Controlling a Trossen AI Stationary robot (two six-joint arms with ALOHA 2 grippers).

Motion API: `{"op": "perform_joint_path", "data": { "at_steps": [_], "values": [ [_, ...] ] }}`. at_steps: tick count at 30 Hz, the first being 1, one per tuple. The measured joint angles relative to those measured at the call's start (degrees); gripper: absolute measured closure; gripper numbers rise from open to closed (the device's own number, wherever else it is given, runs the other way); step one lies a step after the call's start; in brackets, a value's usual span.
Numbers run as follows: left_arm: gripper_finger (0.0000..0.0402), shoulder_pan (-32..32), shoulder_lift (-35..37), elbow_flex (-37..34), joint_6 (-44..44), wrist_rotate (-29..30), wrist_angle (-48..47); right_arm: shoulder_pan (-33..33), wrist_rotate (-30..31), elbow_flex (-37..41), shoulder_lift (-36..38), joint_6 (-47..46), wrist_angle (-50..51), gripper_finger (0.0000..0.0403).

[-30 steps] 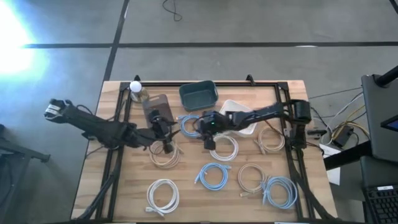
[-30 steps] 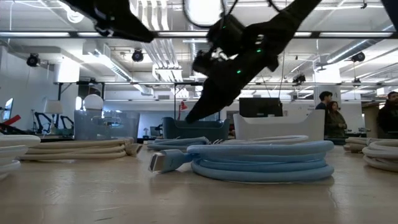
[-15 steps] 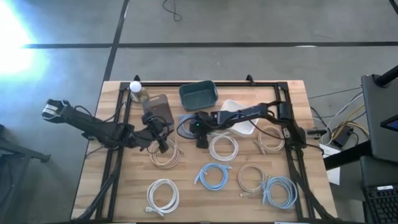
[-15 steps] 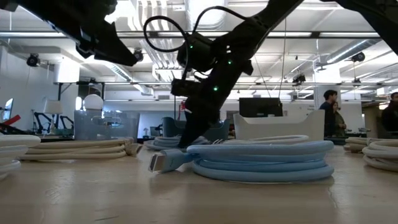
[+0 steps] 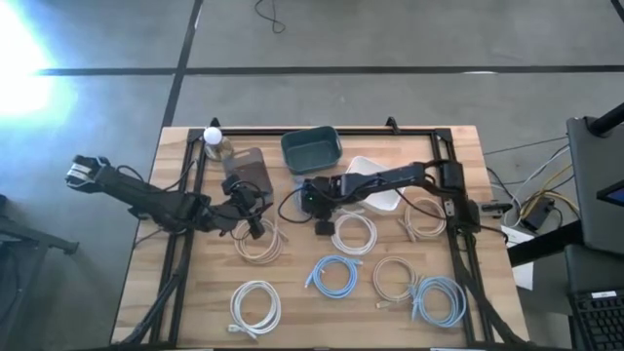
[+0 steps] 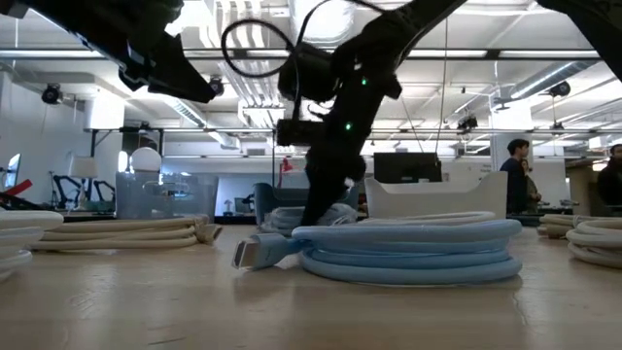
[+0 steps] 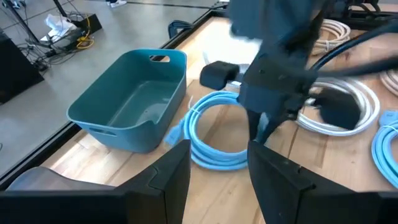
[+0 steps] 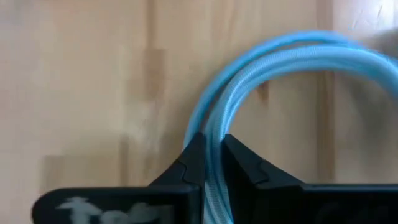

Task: Sort HDMI cables
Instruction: Put the top blue HDMI cable into the blue bin

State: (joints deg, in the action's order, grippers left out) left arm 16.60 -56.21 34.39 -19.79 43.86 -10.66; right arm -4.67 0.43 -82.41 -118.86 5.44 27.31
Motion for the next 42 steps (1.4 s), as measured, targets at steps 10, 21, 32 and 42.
{"op": "perform_joint_path", "data": {
  "at_steps": [10,21,32,42],
  "values": [
    [0.0239,0.0,0.0,0.0,0.0,0.2,1.5,3.1,26.2,0.2,10.2,-7.2,-2.4,0.037],
    [0.0239,0.0,0.0,0.0,1.3,0.2,5.1,-2.7,36.5,0.4,11.0,0.9,-18.6,0.037],
    [0.0239,0.0,0.0,0.0,1.3,0.2,5.1,-9.1,34.0,0.3,-1.7,-5.3,-33.1,0.0369],
    [0.0239,0.0,0.0,0.0,1.9,0.6,5.1,-10.8,37.1,-3.5,-5.8,-9.6,-33.2,0.0335]
  ]
}}
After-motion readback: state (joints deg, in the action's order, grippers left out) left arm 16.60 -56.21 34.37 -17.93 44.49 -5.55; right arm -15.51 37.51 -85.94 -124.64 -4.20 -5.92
